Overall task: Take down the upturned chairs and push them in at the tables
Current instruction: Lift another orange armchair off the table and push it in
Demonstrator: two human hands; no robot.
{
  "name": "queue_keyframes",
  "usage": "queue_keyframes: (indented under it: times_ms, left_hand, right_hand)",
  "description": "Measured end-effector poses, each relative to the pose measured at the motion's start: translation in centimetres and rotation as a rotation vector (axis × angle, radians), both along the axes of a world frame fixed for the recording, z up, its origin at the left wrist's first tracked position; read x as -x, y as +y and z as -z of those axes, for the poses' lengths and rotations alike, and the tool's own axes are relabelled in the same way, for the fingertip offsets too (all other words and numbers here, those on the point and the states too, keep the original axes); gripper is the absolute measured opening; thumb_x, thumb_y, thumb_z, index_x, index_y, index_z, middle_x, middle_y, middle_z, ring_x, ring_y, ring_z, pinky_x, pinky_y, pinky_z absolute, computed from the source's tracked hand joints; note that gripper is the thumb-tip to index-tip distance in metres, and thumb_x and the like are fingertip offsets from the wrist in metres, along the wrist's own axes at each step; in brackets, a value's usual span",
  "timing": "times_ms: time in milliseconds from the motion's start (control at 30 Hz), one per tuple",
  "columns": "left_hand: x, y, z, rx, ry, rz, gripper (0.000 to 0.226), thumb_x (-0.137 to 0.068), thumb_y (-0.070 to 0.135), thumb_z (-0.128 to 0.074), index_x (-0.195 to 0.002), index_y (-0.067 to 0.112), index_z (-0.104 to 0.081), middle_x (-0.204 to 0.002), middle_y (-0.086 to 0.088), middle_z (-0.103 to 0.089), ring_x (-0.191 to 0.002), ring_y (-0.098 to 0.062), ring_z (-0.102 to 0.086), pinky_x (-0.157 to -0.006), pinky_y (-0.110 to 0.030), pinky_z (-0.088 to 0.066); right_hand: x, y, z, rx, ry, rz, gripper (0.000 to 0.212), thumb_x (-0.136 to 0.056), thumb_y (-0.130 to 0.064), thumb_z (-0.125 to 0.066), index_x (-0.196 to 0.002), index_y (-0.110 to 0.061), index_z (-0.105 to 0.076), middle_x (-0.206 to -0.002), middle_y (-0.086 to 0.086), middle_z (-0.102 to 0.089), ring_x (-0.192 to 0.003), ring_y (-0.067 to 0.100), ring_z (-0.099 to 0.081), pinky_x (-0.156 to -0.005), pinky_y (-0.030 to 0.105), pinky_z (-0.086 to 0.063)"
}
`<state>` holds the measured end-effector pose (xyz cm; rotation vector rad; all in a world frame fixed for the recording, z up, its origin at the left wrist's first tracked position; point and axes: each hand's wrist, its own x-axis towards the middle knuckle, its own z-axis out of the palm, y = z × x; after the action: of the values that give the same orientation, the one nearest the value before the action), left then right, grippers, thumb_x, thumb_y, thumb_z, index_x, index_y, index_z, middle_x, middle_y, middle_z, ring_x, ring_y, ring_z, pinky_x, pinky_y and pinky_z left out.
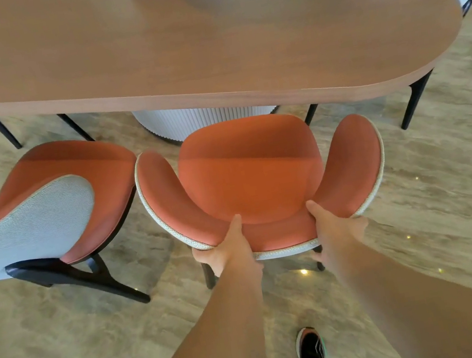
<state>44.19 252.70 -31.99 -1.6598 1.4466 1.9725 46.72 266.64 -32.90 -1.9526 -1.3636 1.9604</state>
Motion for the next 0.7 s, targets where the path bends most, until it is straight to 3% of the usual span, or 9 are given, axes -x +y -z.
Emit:
queue_keyframes:
  times_ms: [67, 167, 300, 400, 600, 700]
  left_hand:
    - [0.4, 0.0, 0.0, -0.045, -0.001, -0.026, 0.1, -0.065, 0.023, -0.089, -0.141, 0.036, -0.026, -0.103, 0.002, -0.048, -0.078, -0.026, -0.051, -0.039, -0.043, -0.052]
    - [1.0, -0.2, 0.3, -0.049, -0.028, -0.028, 0.088, -0.067, 0.009, -0.082, -0.135, 0.03, -0.031, -0.107, -0.003, -0.051, -0.069, -0.026, -0.051, -0.03, -0.044, -0.046]
    - [0.9, -0.3, 0.3, -0.032, -0.046, 0.001, 0.077, -0.072, 0.004, -0.076, -0.132, 0.026, -0.033, -0.089, -0.002, -0.047, -0.067, -0.027, -0.052, -0.029, -0.044, -0.046]
    - [1.1, -0.5, 0.5, 0.003, -0.054, 0.044, 0.074, -0.072, 0.004, -0.076, -0.131, 0.023, -0.034, -0.101, -0.005, -0.049, -0.067, -0.026, -0.051, -0.029, -0.042, -0.046]
    - [1.1, -0.7, 0.9, 0.015, -0.056, 0.099, 0.063, -0.074, 0.004, -0.076, -0.118, 0.021, -0.034, -0.103, -0.006, -0.046, -0.07, -0.028, -0.051, -0.031, -0.041, -0.049]
    - [1.3, -1.1, 0.8, 0.003, -0.06, 0.128, 0.066, -0.075, 0.003, -0.074, -0.124, 0.02, -0.034, -0.106, -0.007, -0.045, -0.081, -0.033, -0.053, -0.034, -0.046, -0.05]
  right_hand:
    - [0.2, -0.7, 0.3, 0.086, 0.0, 0.017, 0.079, -0.067, -0.024, -0.087, -0.128, -0.023, -0.037, -0.123, 0.002, -0.052, -0.105, 0.032, -0.057, -0.058, 0.05, -0.057]
    - [0.6, -0.2, 0.5, 0.059, -0.043, -0.031, 0.071, -0.068, -0.016, -0.083, -0.126, -0.018, -0.041, -0.12, 0.008, -0.057, -0.1, 0.035, -0.062, -0.039, 0.04, -0.054]
    - [0.4, 0.3, 0.4, 0.049, -0.068, -0.096, 0.064, -0.07, -0.013, -0.081, -0.122, -0.016, -0.043, -0.117, 0.012, -0.058, -0.096, 0.037, -0.064, -0.038, 0.04, -0.054]
    - [0.4, 0.3, 0.3, 0.051, -0.06, -0.104, 0.056, -0.072, -0.011, -0.08, -0.114, -0.018, -0.043, -0.114, 0.012, -0.057, -0.094, 0.037, -0.064, -0.041, 0.044, -0.056]
    - [0.3, 0.3, 0.5, 0.041, -0.056, -0.105, 0.056, -0.073, -0.011, -0.081, -0.114, -0.015, -0.044, -0.107, 0.007, -0.054, -0.094, 0.036, -0.063, -0.039, 0.041, -0.056]
    - [0.4, 0.0, 0.5, 0.054, -0.06, -0.104, 0.058, -0.074, -0.011, -0.08, -0.121, -0.013, -0.046, -0.112, 0.01, -0.059, -0.095, 0.036, -0.064, -0.041, 0.043, -0.057]
